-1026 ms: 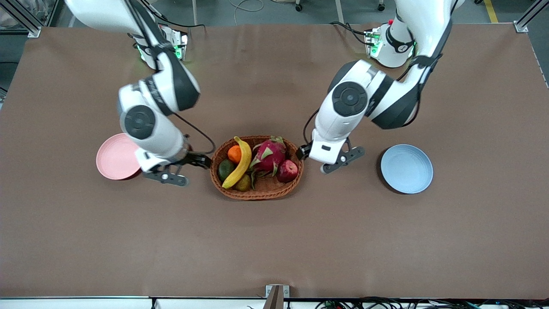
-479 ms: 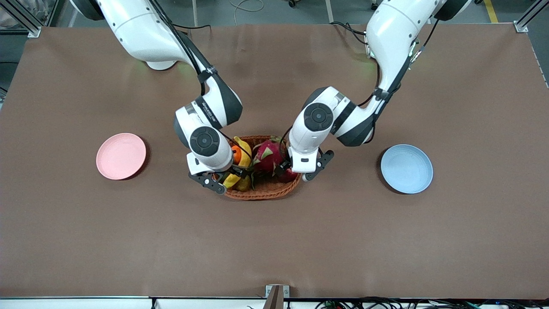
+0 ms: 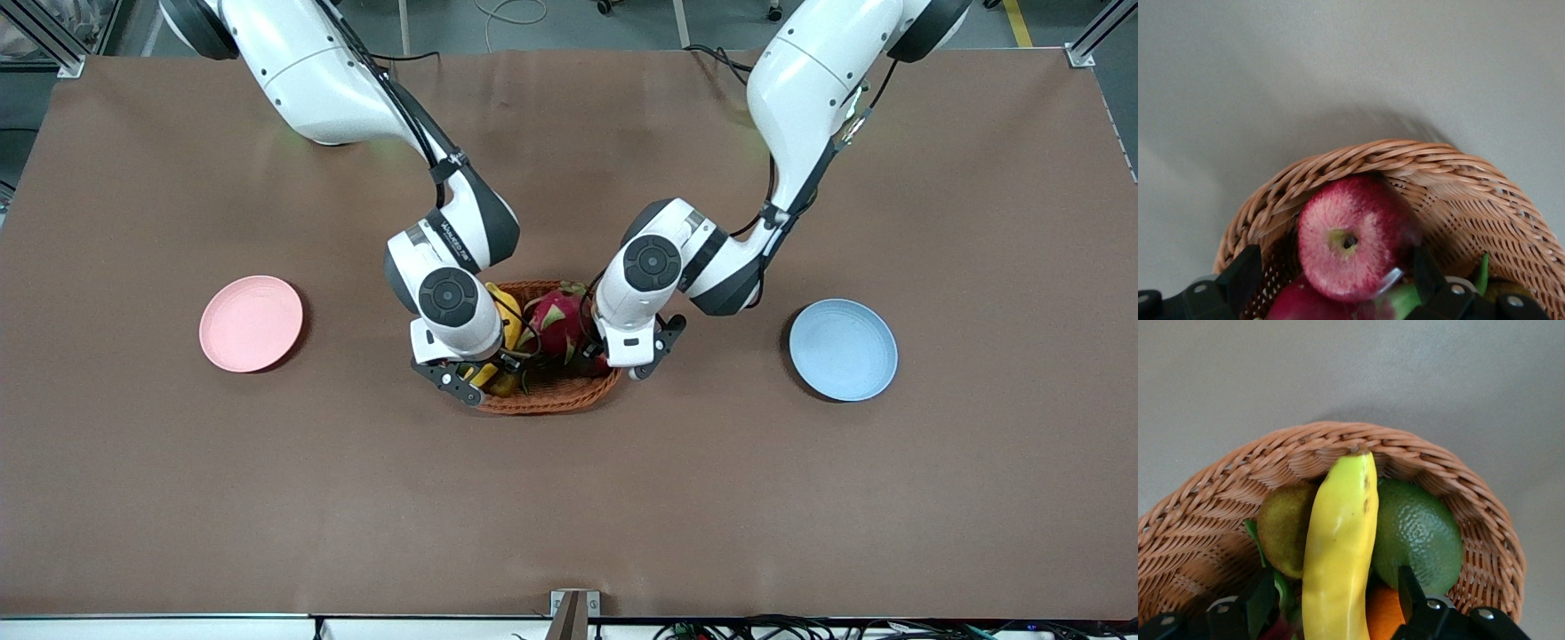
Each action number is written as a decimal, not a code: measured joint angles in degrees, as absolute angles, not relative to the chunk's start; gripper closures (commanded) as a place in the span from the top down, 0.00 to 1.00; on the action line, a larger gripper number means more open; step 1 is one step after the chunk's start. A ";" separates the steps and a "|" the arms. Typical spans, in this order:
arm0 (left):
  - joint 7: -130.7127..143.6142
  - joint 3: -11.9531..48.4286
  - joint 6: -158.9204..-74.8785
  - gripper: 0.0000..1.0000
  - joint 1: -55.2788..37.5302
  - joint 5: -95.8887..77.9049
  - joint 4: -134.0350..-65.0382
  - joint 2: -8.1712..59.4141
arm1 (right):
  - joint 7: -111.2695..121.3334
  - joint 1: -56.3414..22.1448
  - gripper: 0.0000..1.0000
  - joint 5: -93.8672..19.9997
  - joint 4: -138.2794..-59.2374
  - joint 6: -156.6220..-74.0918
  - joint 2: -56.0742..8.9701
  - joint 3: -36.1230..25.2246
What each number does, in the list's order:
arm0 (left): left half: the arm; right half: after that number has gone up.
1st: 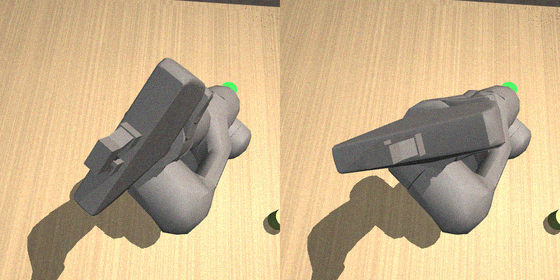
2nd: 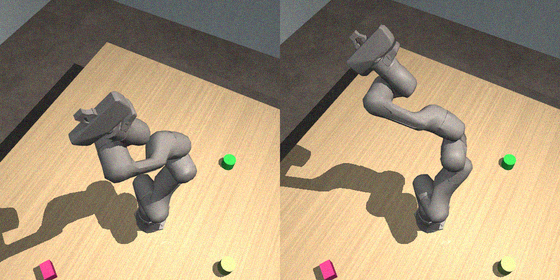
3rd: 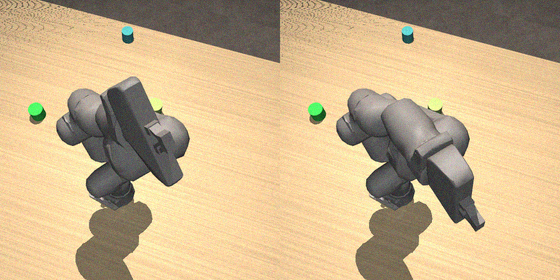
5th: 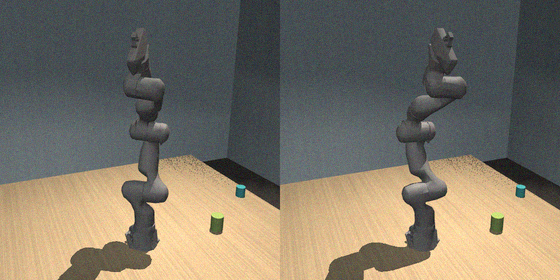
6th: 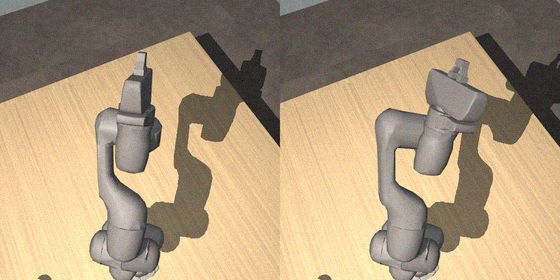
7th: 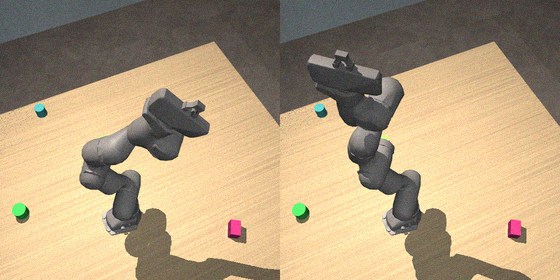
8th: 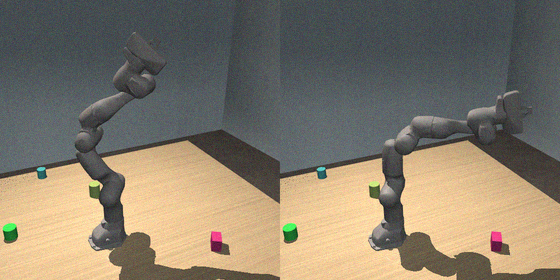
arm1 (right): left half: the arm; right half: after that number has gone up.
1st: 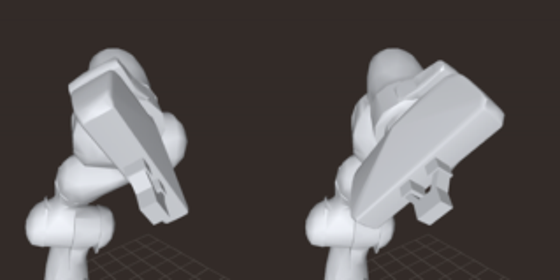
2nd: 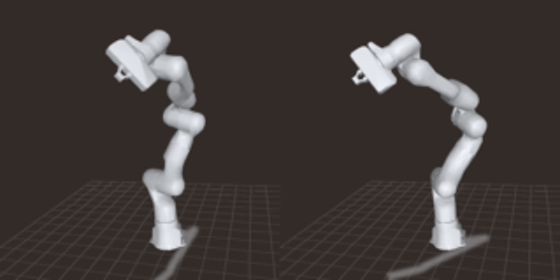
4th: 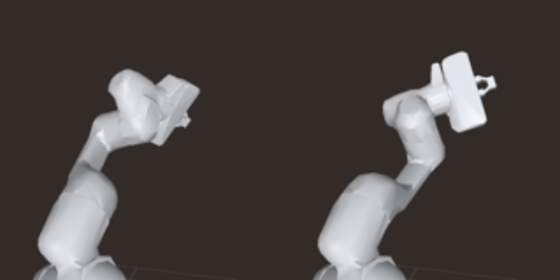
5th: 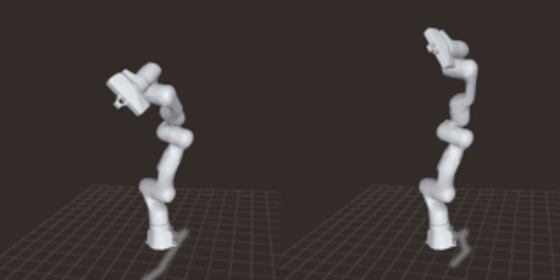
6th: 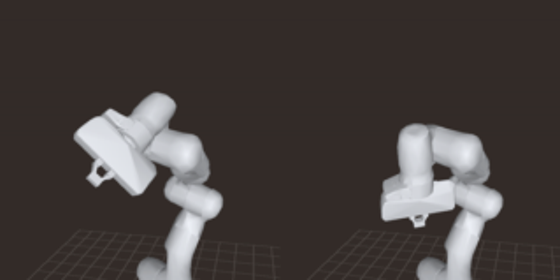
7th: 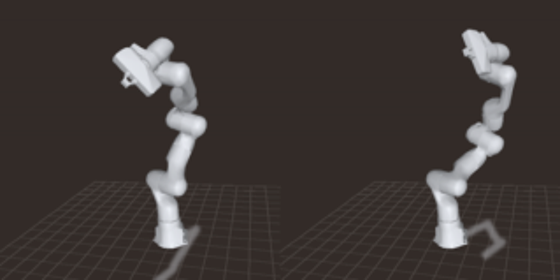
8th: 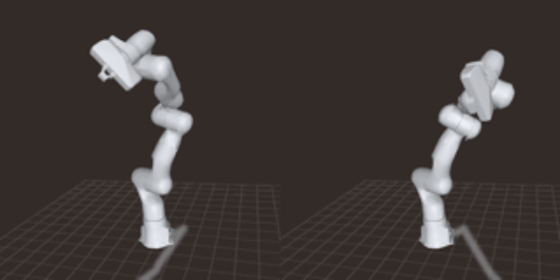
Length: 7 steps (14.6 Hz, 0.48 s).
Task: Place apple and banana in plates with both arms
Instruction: 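Grasp the banana with the right gripper while the left gripper grasps the apple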
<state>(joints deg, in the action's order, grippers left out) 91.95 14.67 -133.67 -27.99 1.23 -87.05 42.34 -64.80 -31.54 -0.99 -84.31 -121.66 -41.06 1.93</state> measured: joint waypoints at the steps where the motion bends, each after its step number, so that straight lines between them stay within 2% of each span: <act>1: 92.41 14.67 -134.42 0.99 -28.00 1.23 -87.04 42.73 | -64.87 -31.67 0.76 -0.99 -84.31 -121.72 -41.18 1.93; 3: 93.13 14.67 -136.18 0.96 -28.00 1.23 -87.04 43.61 | -64.96 -31.73 0.64 -0.99 -84.30 -121.74 -41.24 1.93; 4: 93.46 14.67 -136.87 0.86 -28.01 1.23 -87.04 44.03 | -64.97 -31.73 0.55 -0.99 -84.29 -121.74 -41.24 1.91; 7: 93.58 14.67 -137.57 0.41 -28.04 1.23 -86.81 44.72 | -65.01 -31.73 0.36 -0.99 -84.26 -121.74 -41.24 1.84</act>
